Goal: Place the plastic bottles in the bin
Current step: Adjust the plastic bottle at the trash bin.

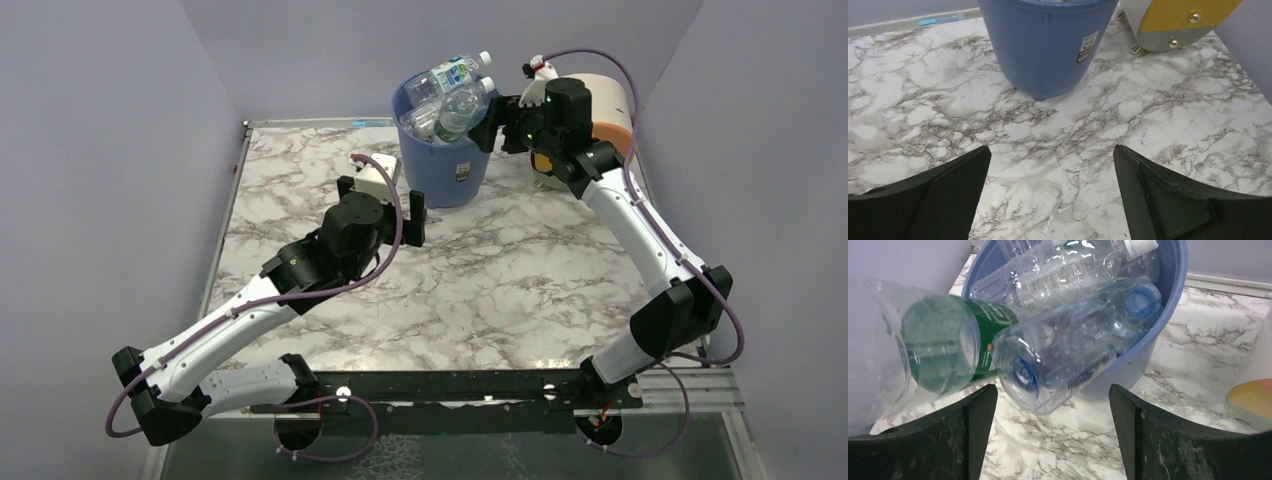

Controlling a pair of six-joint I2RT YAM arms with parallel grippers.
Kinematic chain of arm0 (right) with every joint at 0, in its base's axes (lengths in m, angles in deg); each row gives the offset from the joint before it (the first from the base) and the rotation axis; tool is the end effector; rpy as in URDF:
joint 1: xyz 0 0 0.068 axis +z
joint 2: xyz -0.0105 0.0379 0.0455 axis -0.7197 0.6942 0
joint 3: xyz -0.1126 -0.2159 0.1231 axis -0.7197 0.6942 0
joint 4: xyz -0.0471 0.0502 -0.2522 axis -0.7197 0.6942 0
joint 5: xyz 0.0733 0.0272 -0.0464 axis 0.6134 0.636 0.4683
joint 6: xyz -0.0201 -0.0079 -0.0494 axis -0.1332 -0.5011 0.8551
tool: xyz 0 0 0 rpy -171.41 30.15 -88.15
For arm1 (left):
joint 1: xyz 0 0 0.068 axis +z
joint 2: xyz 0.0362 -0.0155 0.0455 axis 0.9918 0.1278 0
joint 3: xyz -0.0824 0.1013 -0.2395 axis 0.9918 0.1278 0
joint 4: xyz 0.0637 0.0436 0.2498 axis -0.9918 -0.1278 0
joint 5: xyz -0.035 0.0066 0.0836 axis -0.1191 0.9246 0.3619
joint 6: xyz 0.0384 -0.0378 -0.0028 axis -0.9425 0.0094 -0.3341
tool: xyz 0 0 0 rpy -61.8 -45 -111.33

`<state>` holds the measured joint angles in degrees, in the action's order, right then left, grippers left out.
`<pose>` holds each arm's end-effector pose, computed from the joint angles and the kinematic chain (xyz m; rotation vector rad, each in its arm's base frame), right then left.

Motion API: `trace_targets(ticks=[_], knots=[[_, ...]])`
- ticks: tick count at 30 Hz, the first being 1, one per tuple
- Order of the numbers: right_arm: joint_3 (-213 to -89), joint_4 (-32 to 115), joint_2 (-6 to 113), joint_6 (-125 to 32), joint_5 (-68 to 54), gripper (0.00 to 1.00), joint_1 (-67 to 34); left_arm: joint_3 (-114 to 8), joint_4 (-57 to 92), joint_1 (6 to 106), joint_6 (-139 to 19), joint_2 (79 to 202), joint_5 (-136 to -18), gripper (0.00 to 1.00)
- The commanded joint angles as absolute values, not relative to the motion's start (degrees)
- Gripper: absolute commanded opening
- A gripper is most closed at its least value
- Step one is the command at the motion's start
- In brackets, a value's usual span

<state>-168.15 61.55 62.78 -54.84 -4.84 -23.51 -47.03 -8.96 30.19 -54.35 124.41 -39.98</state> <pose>0.3381 0.1466 0.4135 -0.2452 1.9149 0.6037 0.1486 -0.1650 0.3975 0.2286 1.8397 -0.3710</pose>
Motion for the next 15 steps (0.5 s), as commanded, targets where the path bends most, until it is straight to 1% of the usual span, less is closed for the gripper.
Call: trace_targets(ticks=[1, 3, 5, 11, 15], knots=[[-164.6, 61.0, 57.6, -54.6, -5.9, 0.88, -23.6, -45.0, -4.9, 31.8, -55.0, 123.9, -40.2, 0.99], [-162.5, 61.2, 55.6, -54.5, -6.7, 0.92, -23.6, -43.8, -4.0, 33.3, -55.1, 123.6, -40.1, 0.99], [-160.2, 61.5, 53.4, -54.4, -7.5, 1.0, -23.6, -42.4, -3.1, 34.9, -55.2, 123.4, -40.7, 0.99], [-152.6, 61.2, 48.8, -53.8, -9.8, 0.99, -23.6, -36.6, 0.5, 41.7, -55.3, 122.5, -46.1, 0.99], [-145.5, 58.5, 45.3, -54.1, -13.4, 0.99, -23.7, -30.4, 5.5, 45.5, -53.9, 121.4, -44.0, 0.99]])
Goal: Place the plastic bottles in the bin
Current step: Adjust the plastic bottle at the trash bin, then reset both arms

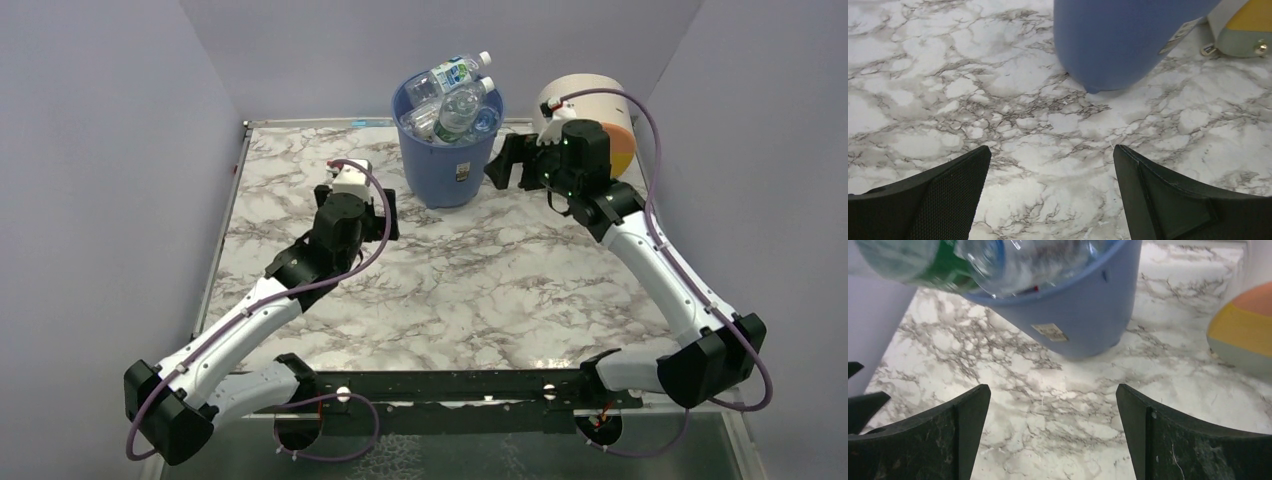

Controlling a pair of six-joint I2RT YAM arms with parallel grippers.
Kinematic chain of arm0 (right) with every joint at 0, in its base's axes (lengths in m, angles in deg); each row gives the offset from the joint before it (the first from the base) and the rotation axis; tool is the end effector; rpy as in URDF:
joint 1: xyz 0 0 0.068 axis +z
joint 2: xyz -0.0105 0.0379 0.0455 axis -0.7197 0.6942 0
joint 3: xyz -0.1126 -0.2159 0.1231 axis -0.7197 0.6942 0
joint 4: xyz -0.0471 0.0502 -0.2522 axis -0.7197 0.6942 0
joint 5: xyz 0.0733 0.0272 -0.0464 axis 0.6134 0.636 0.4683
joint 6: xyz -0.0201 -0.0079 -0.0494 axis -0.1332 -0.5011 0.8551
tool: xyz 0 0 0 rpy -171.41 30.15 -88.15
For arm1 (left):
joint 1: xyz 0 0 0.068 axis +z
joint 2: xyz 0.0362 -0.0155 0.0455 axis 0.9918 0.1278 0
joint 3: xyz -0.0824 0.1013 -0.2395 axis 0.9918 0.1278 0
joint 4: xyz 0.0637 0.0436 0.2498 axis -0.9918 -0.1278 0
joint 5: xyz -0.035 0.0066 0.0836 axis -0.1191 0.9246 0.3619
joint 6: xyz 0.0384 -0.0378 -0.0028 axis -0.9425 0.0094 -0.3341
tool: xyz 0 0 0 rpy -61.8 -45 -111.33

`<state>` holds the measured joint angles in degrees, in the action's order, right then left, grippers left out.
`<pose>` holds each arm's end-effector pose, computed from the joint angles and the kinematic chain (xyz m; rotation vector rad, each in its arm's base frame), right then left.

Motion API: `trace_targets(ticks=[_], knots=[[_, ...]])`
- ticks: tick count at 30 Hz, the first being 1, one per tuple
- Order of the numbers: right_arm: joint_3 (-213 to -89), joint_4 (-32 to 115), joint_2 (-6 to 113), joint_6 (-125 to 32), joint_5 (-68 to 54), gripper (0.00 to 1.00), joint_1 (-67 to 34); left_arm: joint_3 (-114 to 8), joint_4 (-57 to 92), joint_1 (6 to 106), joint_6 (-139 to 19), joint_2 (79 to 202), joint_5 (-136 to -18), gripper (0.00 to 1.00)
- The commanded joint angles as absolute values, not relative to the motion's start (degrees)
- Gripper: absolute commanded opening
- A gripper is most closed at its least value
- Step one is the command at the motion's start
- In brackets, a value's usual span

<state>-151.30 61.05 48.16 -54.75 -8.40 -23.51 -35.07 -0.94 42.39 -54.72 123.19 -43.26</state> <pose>0.2789 0.1197 0.3930 -0.2038 1.9446 0.5391 0.1842 -0.1357 0.3440 0.0945 1.8932 -0.2434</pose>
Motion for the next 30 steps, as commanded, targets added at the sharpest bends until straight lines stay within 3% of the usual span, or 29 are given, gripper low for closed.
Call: trace_targets(ticks=[1, 8, 17, 30], knots=[[-143.5, 57.6, 44.4, -54.0, -14.4, 0.99, -23.7, -29.1, 6.4, 46.6, -53.2, 121.4, -43.3, 0.99], [-128.9, 50.4, 38.6, -55.3, -27.4, 0.99, -24.2, -20.1, 14.4, 52.4, -52.3, 121.7, -36.3, 0.99], [-105.9, 26.6, 34.4, -50.5, -38.7, 0.99, -25.0, -4.9, 32.1, 56.8, -58.2, 122.0, -20.4, 0.99], [-96.7, -2.2, 48.1, -44.9, -46.1, 0.99, -29.9, 0.8, 55.4, 69.1, -67.1, 142.1, -30.3, 0.99]])
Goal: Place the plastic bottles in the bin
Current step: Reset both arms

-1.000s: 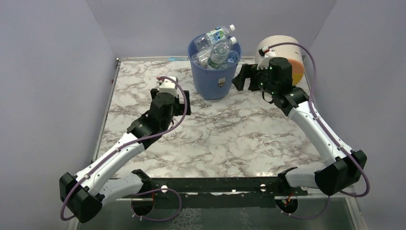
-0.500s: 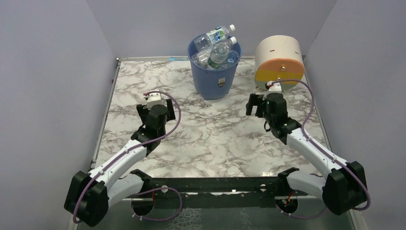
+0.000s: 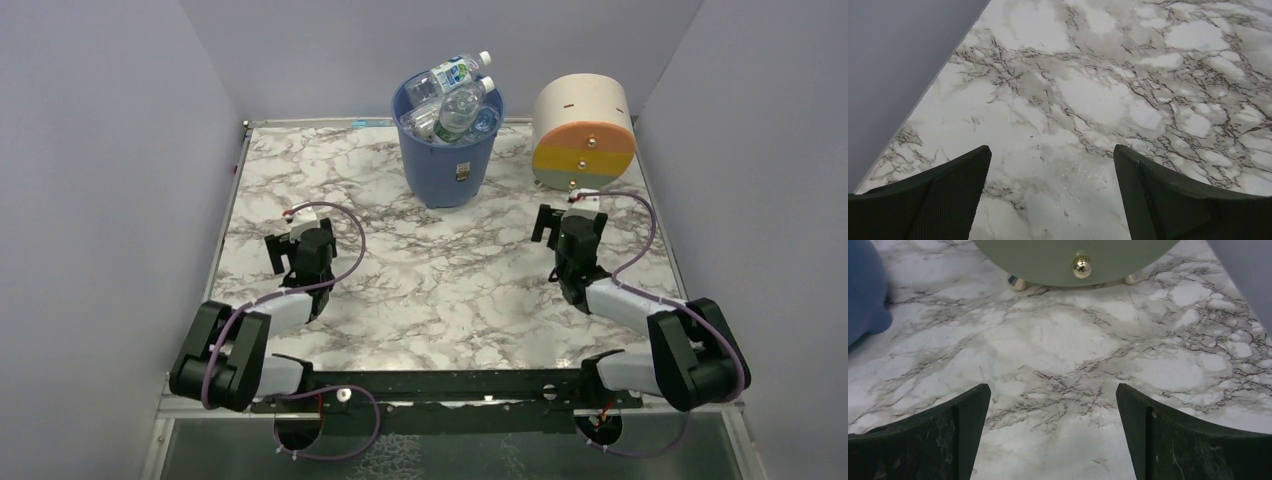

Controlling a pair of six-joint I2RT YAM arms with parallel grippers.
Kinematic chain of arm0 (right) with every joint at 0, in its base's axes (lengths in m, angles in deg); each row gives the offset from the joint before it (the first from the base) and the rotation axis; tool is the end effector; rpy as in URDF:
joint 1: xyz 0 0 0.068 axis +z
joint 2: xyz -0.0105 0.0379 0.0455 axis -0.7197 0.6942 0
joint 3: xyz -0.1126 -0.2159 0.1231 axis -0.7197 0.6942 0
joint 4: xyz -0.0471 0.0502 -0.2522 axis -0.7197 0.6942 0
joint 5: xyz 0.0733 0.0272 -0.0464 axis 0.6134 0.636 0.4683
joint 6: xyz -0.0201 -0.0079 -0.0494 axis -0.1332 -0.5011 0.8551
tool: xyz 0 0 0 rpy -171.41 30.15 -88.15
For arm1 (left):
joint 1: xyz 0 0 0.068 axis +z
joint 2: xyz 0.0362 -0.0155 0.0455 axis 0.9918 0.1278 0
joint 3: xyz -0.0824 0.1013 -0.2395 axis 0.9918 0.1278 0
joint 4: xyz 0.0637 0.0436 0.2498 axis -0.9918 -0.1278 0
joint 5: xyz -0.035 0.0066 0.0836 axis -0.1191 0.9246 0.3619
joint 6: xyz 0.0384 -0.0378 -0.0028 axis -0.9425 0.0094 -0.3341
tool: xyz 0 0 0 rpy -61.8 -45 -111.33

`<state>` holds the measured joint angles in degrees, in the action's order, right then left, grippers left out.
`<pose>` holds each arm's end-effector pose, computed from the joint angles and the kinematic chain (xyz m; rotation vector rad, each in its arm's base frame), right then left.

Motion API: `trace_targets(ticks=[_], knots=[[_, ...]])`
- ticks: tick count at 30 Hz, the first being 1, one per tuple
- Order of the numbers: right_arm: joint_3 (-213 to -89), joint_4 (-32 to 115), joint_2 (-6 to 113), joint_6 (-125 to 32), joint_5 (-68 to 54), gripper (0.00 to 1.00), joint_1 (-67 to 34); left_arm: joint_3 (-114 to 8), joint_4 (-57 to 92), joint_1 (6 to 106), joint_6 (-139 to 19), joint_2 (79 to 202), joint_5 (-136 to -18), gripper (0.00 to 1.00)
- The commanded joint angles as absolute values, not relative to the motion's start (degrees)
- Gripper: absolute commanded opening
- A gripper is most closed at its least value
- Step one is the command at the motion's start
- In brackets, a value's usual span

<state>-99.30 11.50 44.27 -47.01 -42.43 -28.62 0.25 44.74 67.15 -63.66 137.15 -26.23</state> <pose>0.2410 0.0581 0.1894 0.1614 1.8520 -0.1631 0.2232 -0.0368 0.1639 -0.3399 1.8686 0.4668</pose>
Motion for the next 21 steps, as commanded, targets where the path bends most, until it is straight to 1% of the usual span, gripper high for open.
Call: trace_targets(ticks=[1, 6, 9, 11, 15, 16, 18, 19, 21], knots=[[-96.0, -4.6, 49.1, -44.9, -45.9, 0.99, -30.2, 0.9, 56.7, 69.6, -67.6, 143.3, -31.1, 0.99], [-94.2, -10.3, 53.2, -46.7, -44.7, 0.99, -31.1, 0.8, 60.6, 71.9, -69.0, 145.5, -35.3, 0.99], [-91.9, -17.9, 55.7, -44.6, -43.9, 0.99, -31.4, 0.0, 61.8, 73.5, -69.5, 146.8, -39.1, 0.99], [-92.6, -16.2, 55.6, -44.6, -44.2, 0.99, -31.5, -0.1, 64.4, 73.6, -70.3, 148.0, -40.8, 0.99], [-91.0, -26.0, 60.4, -42.4, -42.4, 0.99, -32.9, -3.2, 66.4, 74.1, -71.6, 152.6, -42.3, 0.99], [-91.8, -26.9, 61.6, -41.4, -41.3, 0.99, -33.1, -4.1, 66.4, 74.3, -71.9, 153.6, -43.2, 0.99], [-94.3, -20.3, 61.2, -42.5, -39.5, 0.99, -33.1, -4.5, 68.0, 74.4, -72.5, 154.9, -45.2, 0.99], [-93.9, -22.5, 61.7, -41.8, -38.9, 0.99, -33.1, -3.2, 71.0, 74.5, -72.9, 155.6, -45.5, 0.99], [-93.0, -24.5, 62.1, -40.5, -37.0, 0.99, -33.1, 0.8, 82.0, 75.0, -73.8, 157.3, -46.4, 0.99]])
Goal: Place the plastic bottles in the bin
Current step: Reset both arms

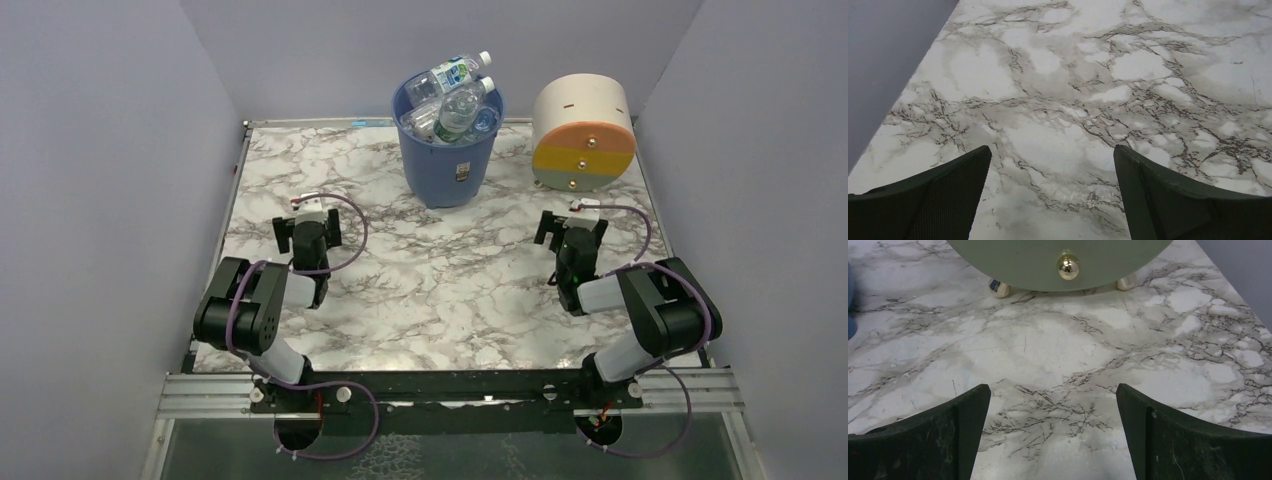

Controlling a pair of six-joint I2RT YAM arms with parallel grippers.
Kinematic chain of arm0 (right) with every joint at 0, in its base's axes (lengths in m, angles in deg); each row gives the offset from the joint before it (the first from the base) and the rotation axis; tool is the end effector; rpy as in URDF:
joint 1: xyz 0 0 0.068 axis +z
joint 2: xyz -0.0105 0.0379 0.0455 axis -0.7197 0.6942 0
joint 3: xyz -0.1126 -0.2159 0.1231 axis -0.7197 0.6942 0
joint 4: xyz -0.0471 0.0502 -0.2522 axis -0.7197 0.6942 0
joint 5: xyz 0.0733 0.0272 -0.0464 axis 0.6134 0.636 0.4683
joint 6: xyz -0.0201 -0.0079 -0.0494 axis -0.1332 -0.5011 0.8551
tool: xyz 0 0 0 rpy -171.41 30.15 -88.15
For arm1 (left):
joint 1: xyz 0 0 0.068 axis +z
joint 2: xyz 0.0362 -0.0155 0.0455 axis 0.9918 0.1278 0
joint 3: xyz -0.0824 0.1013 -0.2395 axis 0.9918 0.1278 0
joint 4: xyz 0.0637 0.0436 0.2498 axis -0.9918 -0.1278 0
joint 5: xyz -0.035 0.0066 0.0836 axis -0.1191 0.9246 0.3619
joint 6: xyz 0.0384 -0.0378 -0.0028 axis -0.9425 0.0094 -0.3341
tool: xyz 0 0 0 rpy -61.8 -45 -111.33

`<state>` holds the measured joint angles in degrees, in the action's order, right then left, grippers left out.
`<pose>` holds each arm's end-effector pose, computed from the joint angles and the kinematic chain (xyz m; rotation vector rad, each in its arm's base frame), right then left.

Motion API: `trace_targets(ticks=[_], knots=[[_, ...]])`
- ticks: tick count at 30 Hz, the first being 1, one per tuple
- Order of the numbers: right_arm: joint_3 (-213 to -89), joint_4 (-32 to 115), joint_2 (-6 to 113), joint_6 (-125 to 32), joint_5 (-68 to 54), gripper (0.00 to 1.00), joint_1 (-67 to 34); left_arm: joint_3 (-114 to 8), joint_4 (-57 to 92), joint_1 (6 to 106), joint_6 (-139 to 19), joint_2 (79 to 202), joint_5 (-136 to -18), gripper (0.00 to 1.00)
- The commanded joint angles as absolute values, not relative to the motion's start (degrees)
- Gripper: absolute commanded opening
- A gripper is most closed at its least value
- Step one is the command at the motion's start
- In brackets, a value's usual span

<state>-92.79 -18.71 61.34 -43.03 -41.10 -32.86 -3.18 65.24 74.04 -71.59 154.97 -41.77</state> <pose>0.2510 0.0424 0.1423 0.1785 1.7519 -0.2038 0.2682 -0.0241 0.1417 -0.1786 1.8512 0.3465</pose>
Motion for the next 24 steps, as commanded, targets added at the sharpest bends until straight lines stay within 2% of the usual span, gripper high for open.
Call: trace_targets(ticks=[1, 7, 16, 18, 20, 23, 24], knots=[[-92.7, -24.2, 61.6, -40.4, -35.9, 0.99, -33.1, 1.4, 81.4, 75.1, -73.2, 156.5, -46.8, 0.99], [-90.0, -28.8, 61.2, -39.0, -31.8, 0.99, -33.1, 8.4, 95.2, 75.2, -75.1, 156.8, -51.1, 0.99], [-88.1, -32.8, 62.4, -37.8, -27.3, 0.99, -33.2, 5.6, 91.8, 75.2, -77.0, 159.4, -56.0, 0.99], [-86.5, -42.3, 67.1, -36.3, -27.0, 0.99, -33.6, 5.3, 91.7, 75.2, -77.1, 159.5, -56.0, 0.99], [-87.8, -34.4, 64.3, -38.0, -26.5, 0.99, -33.7, 5.3, 91.6, 75.2, -77.1, 159.5, -56.1, 0.99], [-87.9, -38.4, 66.3, -37.3, -25.9, 0.99, -34.3, 5.3, 91.6, 75.2, -77.1, 159.5, -56.1, 0.99], [-88.6, -34.4, 65.0, -38.0, -26.0, 0.99, -34.3, 5.3, 91.5, 75.2, -77.1, 159.5, -56.1, 0.99]])
